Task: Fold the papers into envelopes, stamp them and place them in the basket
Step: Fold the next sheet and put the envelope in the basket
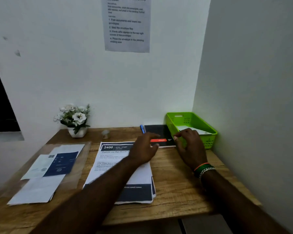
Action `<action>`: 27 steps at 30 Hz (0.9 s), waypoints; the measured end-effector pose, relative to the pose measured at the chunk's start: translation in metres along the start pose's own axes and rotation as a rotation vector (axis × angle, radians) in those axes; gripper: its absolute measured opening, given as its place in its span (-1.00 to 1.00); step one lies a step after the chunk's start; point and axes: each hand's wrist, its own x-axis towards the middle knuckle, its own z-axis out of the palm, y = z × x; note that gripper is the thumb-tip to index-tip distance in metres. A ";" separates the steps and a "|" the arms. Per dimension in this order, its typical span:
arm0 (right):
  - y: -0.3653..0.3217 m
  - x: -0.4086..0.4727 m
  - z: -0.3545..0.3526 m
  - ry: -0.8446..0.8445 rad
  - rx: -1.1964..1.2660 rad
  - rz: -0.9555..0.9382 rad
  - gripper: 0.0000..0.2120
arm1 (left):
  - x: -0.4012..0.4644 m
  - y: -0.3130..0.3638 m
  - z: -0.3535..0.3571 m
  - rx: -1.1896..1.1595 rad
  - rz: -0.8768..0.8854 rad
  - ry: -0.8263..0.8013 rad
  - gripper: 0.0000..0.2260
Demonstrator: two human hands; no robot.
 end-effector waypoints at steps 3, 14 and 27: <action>-0.022 -0.002 0.032 -0.244 0.177 0.047 -0.90 | -0.008 -0.055 -0.044 0.074 -0.192 -0.117 -0.67; -0.037 0.028 0.109 -0.695 -0.026 0.070 -0.40 | -0.048 -0.133 -0.107 0.089 -0.330 -0.162 -0.20; -0.026 0.044 0.130 -0.760 0.097 0.086 -0.37 | -0.038 -0.138 -0.105 0.198 -0.288 -0.149 -0.12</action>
